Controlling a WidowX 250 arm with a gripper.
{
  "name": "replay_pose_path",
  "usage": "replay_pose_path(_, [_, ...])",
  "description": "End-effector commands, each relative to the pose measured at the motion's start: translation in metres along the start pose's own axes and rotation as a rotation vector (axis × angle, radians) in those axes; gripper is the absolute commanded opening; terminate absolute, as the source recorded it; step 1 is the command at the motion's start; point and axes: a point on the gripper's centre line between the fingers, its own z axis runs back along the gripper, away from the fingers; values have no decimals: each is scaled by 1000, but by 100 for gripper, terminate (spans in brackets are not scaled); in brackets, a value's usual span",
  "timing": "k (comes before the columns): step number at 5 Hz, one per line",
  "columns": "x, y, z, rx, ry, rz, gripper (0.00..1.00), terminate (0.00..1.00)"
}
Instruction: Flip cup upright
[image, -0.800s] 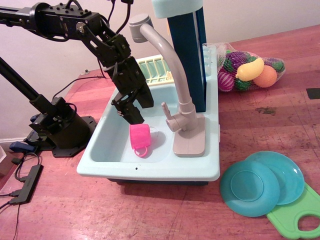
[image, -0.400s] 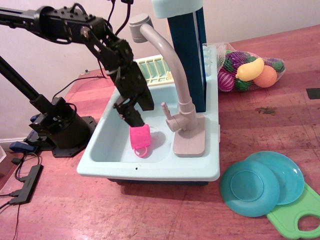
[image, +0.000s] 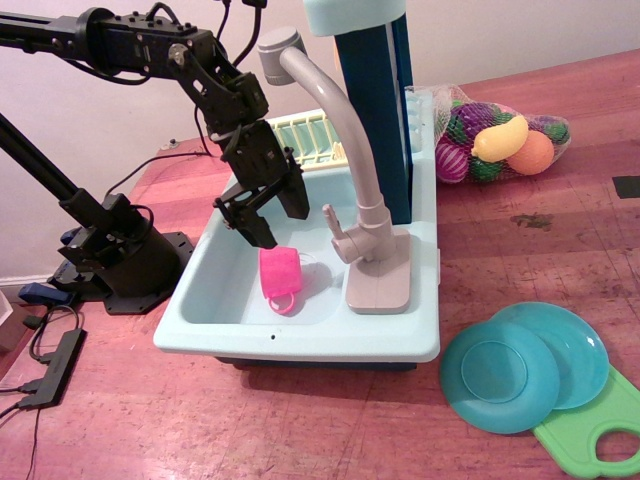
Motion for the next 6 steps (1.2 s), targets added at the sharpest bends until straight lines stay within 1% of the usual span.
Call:
replay_pose_path(1, [3,9,18,-13,-80,-122,100,0])
replay_pose_path(2, [7,7,18,-65,-65,-224,100,0])
replay_pose_path(3, [-2,4,13,-102,-86,-250,100,0])
replay_pose_path(4, [-11,-1,11,-152,-87,-266,100,0])
replay_pose_path(5, [-28,-3,20,-145,-100,-248,100,0])
replay_pose_path(6, [-45,-2,21,-135,-113,-217,100,0])
